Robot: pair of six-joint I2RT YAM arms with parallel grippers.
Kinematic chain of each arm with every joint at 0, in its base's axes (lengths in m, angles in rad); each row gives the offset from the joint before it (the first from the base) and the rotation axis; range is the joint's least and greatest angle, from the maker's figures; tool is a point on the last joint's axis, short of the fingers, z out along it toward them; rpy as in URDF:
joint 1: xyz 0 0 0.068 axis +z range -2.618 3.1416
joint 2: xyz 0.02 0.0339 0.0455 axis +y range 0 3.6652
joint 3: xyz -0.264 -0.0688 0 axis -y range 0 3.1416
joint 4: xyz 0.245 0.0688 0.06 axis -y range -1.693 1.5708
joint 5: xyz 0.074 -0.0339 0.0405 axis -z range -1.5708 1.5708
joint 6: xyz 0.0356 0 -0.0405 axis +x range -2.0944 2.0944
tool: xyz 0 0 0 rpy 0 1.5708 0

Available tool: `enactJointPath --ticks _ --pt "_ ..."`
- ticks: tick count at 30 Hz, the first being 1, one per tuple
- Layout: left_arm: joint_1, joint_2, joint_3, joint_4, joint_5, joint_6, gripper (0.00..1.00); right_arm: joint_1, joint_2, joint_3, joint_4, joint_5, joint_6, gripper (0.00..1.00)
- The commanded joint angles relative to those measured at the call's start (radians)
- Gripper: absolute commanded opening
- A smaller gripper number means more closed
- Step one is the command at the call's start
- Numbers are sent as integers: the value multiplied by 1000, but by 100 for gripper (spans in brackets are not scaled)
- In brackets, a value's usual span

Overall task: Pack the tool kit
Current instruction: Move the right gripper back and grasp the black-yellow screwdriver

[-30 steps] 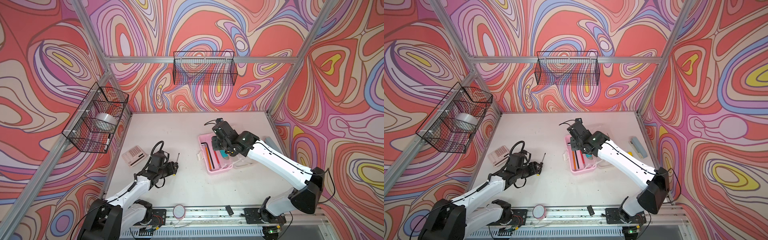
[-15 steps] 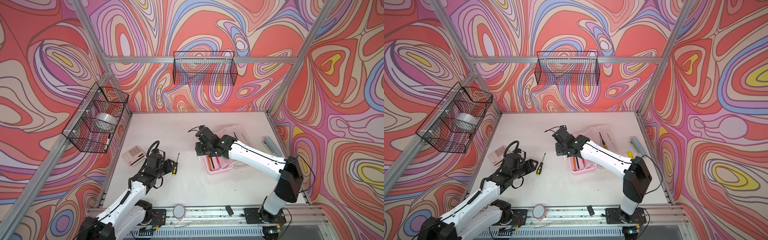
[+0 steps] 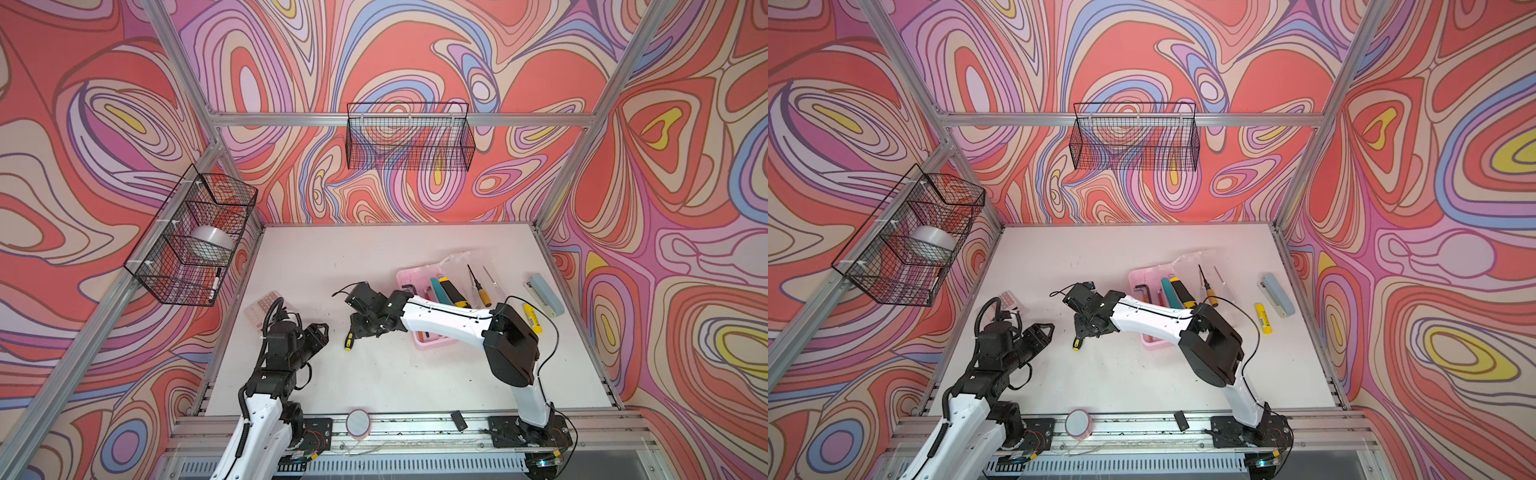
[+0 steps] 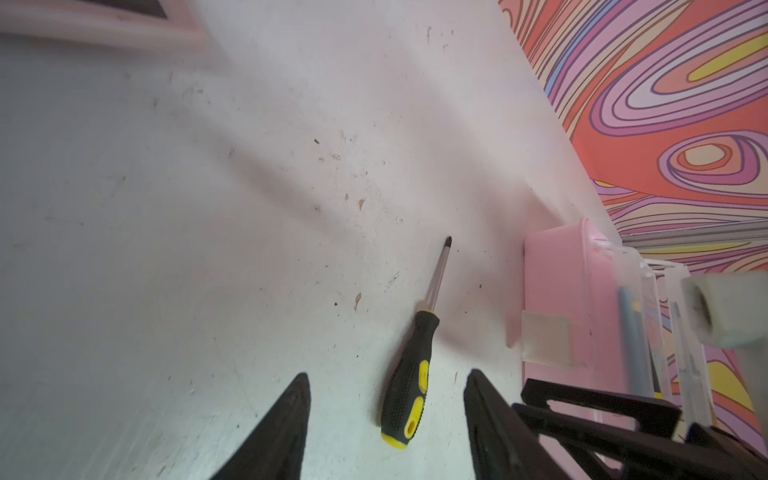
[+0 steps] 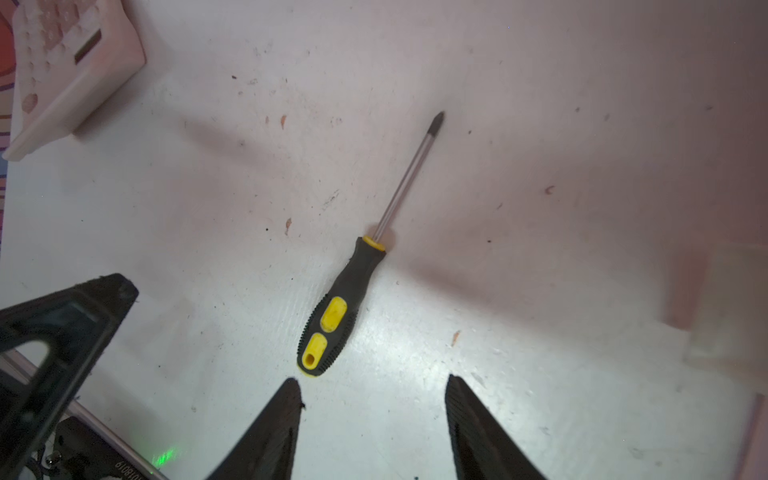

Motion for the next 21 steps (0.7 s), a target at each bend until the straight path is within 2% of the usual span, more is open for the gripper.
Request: enactJointPath --ticks 1,11,21 --pt "8 -20 -6 -33 39 -3 60 5 58 61 11 -34 31 60" --pt "9 -69 -35 -62 32 5 59 12 214 227 -116 -13 17 58" --pt "8 -70 -41 -58 25 15 59 24 253 258 -172 26 7 53"
